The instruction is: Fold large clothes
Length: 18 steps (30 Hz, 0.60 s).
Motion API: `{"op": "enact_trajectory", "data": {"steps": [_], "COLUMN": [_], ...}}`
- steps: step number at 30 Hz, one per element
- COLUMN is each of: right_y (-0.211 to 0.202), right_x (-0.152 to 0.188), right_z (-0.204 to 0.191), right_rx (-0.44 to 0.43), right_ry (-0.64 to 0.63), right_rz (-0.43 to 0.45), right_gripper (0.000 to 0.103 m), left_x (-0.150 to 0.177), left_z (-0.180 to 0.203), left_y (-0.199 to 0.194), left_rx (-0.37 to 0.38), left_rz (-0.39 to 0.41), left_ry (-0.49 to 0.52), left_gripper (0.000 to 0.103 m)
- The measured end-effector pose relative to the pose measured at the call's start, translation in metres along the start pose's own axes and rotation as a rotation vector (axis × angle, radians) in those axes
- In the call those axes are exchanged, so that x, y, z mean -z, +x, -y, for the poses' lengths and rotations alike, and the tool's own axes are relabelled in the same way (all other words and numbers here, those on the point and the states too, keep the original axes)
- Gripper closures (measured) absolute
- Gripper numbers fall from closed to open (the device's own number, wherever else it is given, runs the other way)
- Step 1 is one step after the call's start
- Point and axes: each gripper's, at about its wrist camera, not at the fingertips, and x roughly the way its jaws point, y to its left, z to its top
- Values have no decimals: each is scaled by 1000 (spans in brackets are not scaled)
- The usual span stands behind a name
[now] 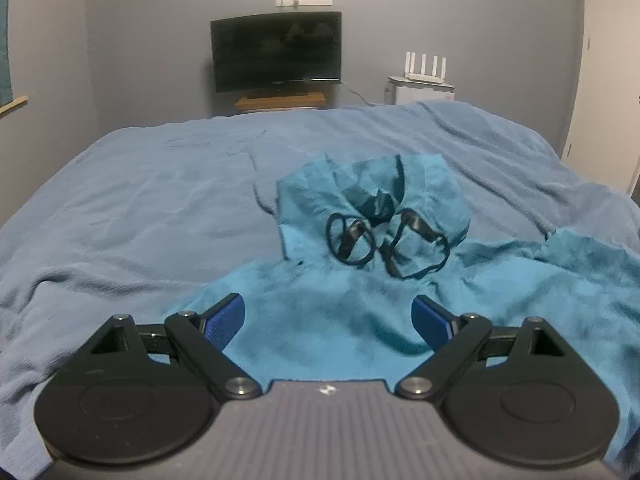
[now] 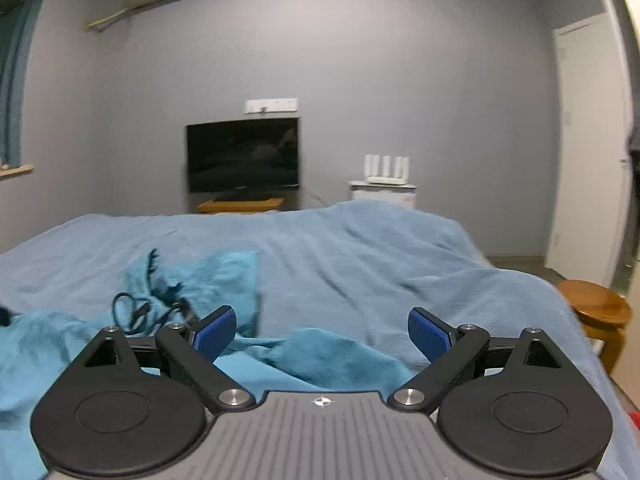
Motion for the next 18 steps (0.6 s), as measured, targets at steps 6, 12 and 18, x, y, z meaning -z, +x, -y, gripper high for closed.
{"op": "enact_trajectory", "data": {"steps": [6,12,18], "right_y": [51,123,199], "right_x": [-3,14,37], "right_z": [-34,-68,-71], "right_rx": [-105,-169,-166], "right_ry": [-33,-44,14], "right_rz": [-82,-226,-431], "right_gripper": [8,8,15], "left_x": [-13,-4,23], "left_z": [3,-12,-36], "left_y": [35,86,137], "left_rx": [19,33,22], "left_rz": [-14,-86,-196], "left_ry": [-9,-84,-143], "left_gripper": [13,13,13]}}
